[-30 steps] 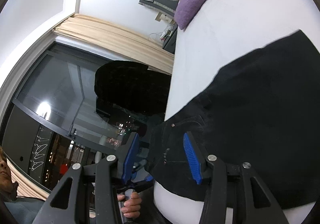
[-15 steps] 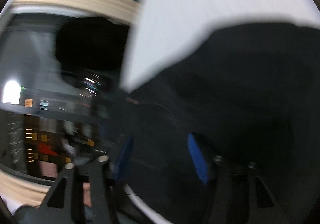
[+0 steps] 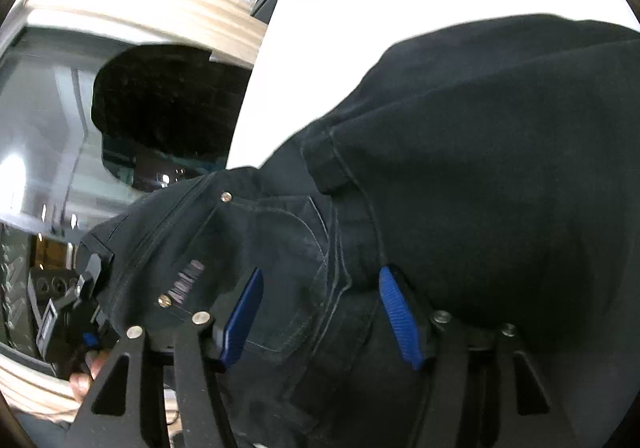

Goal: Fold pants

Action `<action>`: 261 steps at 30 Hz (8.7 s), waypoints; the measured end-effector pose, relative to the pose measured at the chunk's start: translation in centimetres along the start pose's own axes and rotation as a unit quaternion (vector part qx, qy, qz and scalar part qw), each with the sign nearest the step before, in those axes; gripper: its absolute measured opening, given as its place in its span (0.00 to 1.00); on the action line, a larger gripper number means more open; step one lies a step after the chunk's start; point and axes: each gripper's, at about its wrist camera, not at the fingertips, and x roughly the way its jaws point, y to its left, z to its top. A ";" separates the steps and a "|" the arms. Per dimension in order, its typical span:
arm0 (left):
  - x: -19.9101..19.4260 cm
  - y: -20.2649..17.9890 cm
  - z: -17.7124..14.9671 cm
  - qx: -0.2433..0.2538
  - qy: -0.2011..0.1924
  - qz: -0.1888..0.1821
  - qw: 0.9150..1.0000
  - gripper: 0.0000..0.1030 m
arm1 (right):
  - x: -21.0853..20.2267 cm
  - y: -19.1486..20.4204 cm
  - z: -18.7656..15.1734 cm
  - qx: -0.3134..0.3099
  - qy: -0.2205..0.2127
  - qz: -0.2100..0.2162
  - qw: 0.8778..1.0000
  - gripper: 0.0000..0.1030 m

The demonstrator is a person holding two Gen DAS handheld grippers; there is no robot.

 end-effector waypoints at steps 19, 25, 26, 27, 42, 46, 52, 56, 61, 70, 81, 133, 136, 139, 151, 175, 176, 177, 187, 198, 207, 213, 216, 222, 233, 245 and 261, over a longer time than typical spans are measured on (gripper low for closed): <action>17.3 -18.0 -13.7 0.310 0.146 0.024 0.939 0.16 | -11.0 -4.6 -0.9 0.056 -0.029 0.050 0.997 0.83; 18.0 -20.0 -16.2 0.376 0.133 0.041 0.916 0.16 | -10.6 -4.3 -0.9 0.039 -0.028 0.030 0.998 0.55; 18.1 -20.2 -16.7 0.381 0.134 0.040 0.914 0.16 | -10.9 -4.2 -0.9 0.031 -0.030 0.022 0.999 0.39; 18.4 -20.6 -17.1 0.385 0.136 0.039 0.912 0.16 | -11.0 -4.1 -0.9 0.027 -0.032 0.016 0.999 0.30; 24.5 -26.5 -20.1 0.447 0.148 0.015 0.882 0.16 | -17.0 -8.6 0.0 0.033 -0.102 -0.001 0.994 0.14; 27.8 -26.1 -20.0 0.451 0.169 0.017 0.876 0.16 | -16.6 -11.1 -0.8 0.058 -0.100 0.003 0.993 0.14; 31.1 -24.5 -19.9 0.438 0.212 0.019 0.874 0.22 | -14.9 -15.4 -1.8 0.101 -0.101 0.048 0.989 0.14; 27.2 -23.6 -16.9 0.391 0.209 -0.030 0.896 0.32 | -17.5 -14.3 -2.3 0.096 -0.117 0.008 0.989 0.37; 24.4 -19.4 -11.0 0.317 0.143 -0.013 0.937 0.67 | -20.7 -11.1 -3.5 0.071 -0.157 -0.002 0.985 0.50; 29.1 -10.8 -11.2 0.255 0.198 0.026 0.946 0.58 | -14.2 -10.3 -5.9 0.047 -0.085 -0.042 0.994 0.00; 33.3 -8.2 -2.4 0.203 0.176 0.039 0.963 0.52 | -14.5 -9.8 -6.2 0.047 -0.088 -0.054 0.994 0.00; 34.2 -2.5 -3.1 0.068 0.296 -0.014 0.953 0.38 | -13.1 -12.7 0.3 0.056 -0.083 -0.003 0.995 0.28; 33.7 -2.7 -3.0 0.072 0.289 -0.012 0.955 0.31 | -13.8 -10.8 -0.1 0.035 -0.099 -0.029 0.994 0.22; 32.9 -3.3 -2.4 0.073 0.281 -0.019 0.957 0.27 | -14.7 -8.7 0.1 0.008 -0.112 -0.046 0.993 0.19; 27.2 -3.3 4.3 0.121 0.181 0.005 0.976 0.26 | -11.0 0.2 9.6 -0.071 -0.109 -0.012 0.991 0.19; 30.2 3.9 4.7 0.134 0.106 0.114 0.979 0.71 | -9.2 -10.1 10.3 0.068 -0.183 -0.018 0.981 0.70; 28.0 2.9 4.4 0.156 0.071 0.139 0.975 0.73 | -10.3 -9.3 9.2 0.059 -0.196 -0.039 0.978 0.70; 26.0 1.9 4.0 0.178 0.040 0.158 0.970 0.76 | -11.1 -8.8 8.2 0.052 -0.206 -0.050 0.976 0.70; 8.5 -14.1 -1.5 0.339 -0.288 0.281 0.851 1.00 | -20.7 10.2 -3.6 -0.164 -0.407 -0.218 0.872 0.96; -6.5 -21.7 -3.3 0.340 -0.366 0.268 0.824 1.00 | -28.6 26.1 -12.5 -0.264 -0.614 -0.248 0.701 1.00; -9.4 -23.3 -4.2 0.305 -0.297 0.280 0.860 1.00 | -29.7 31.0 -17.5 -0.319 -0.630 -0.259 0.659 1.00; -3.5 -19.5 -4.6 0.259 -0.155 0.303 0.904 1.00 | -26.5 28.3 -14.2 -0.249 -0.540 -0.287 0.751 1.00; -0.5 -17.1 -6.5 0.240 -0.094 0.309 0.916 1.00 | -23.9 25.8 -12.4 -0.207 -0.477 -0.293 0.802 1.00; 3.4 -13.9 -9.1 0.223 -0.033 0.316 0.921 1.00 | -18.2 21.7 -12.2 -0.164 -0.371 -0.363 0.839 1.00; 7.7 -11.4 -9.2 0.203 0.002 0.303 0.931 1.00 | -14.0 17.4 -12.5 -0.118 -0.296 -0.373 0.871 1.00; 8.6 -11.2 -9.7 0.203 0.018 0.302 0.931 1.00 | -13.3 17.3 -12.6 -0.116 -0.281 -0.377 0.875 1.00; 9.6 -10.6 -9.9 0.197 0.031 0.305 0.931 1.00 | -11.7 17.2 -12.7 -0.122 -0.258 -0.380 0.880 1.00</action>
